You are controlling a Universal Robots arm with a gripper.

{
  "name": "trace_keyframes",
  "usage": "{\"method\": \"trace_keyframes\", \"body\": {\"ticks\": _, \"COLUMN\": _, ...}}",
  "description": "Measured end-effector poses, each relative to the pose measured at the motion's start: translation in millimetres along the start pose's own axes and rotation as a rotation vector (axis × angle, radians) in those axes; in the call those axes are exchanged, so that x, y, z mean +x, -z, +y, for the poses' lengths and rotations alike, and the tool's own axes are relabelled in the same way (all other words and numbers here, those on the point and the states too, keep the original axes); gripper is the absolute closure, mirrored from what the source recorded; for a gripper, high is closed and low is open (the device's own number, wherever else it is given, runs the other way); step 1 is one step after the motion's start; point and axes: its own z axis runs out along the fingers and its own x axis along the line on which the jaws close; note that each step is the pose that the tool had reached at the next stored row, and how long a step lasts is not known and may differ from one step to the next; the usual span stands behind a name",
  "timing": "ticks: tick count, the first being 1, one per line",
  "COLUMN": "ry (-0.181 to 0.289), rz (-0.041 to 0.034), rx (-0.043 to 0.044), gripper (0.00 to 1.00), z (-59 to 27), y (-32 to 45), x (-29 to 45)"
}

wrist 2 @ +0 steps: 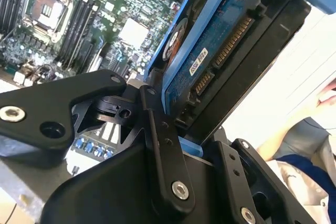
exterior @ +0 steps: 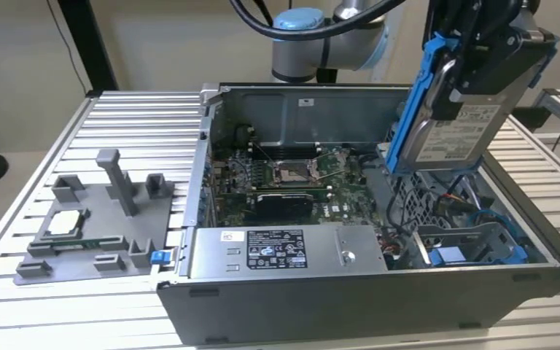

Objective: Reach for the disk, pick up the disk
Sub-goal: 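Pick up the disk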

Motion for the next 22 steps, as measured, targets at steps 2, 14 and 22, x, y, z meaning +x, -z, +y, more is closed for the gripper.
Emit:
{"method": "trace_keyframes", "body": {"ticks": 2, "ry": 0.0, "rz": 0.0, "rx": 0.0, "gripper": 1.0, "z": 0.0, "y": 0.0, "x": 3.7}}
{"method": "trace_keyframes", "body": {"ticks": 14, "ry": 0.0, "rz": 0.0, "rx": 0.0, "gripper": 1.0, "z": -0.2, "y": -0.3, "x": 23.8}}
{"method": "trace_keyframes", "body": {"ticks": 22, "ry": 0.0, "rz": 0.0, "rx": 0.0, "gripper": 1.0, "z": -0.3, "y": -0.4, "x": 27.7}}
